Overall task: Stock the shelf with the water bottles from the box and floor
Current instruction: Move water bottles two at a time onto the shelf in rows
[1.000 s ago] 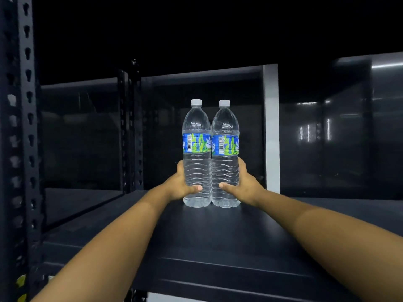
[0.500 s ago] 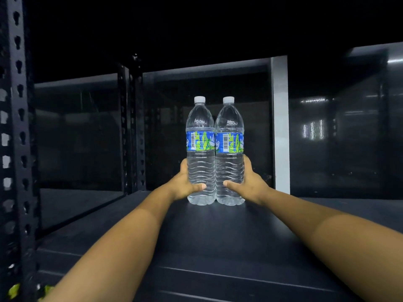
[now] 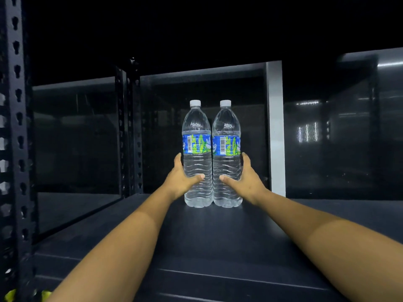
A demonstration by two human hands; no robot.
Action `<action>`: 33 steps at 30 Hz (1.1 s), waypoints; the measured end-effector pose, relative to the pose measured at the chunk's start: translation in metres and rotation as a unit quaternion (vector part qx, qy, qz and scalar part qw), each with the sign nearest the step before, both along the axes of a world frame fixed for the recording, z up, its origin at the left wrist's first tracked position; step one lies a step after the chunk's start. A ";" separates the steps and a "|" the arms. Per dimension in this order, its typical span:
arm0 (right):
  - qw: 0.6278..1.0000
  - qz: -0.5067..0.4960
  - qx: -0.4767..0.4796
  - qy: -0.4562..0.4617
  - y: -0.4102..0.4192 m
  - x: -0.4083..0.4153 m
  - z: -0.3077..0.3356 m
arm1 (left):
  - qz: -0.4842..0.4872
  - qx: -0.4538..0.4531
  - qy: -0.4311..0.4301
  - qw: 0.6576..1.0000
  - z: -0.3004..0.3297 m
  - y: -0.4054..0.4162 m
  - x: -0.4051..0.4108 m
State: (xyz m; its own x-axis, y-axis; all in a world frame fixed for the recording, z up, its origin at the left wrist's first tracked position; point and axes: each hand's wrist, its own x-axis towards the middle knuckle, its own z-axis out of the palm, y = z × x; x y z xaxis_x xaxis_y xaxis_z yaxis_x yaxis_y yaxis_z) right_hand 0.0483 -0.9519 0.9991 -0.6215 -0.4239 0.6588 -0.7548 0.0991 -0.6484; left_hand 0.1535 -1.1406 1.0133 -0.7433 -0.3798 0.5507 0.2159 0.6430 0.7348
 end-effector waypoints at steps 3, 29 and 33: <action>1.000 -0.006 -0.008 0.005 -0.001 0.001 0.001 | -0.011 -0.016 -0.005 1.000 0.011 -0.001 0.000; 0.999 -0.040 -0.030 0.006 -0.022 -0.011 0.002 | 0.050 -0.034 0.008 0.998 -0.005 -0.002 -0.013; 0.999 -0.049 -0.014 0.019 -0.018 -0.011 0.003 | 0.053 -0.055 0.019 0.997 -0.004 -0.002 -0.015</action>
State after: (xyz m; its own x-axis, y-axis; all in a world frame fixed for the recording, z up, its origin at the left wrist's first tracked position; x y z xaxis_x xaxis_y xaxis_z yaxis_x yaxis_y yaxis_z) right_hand 0.0369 -0.9700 1.0021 -0.6330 -0.3439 0.6935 -0.7668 0.1557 -0.6227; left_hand 0.1385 -1.1424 1.0092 -0.6797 -0.3900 0.6212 0.1699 0.7402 0.6506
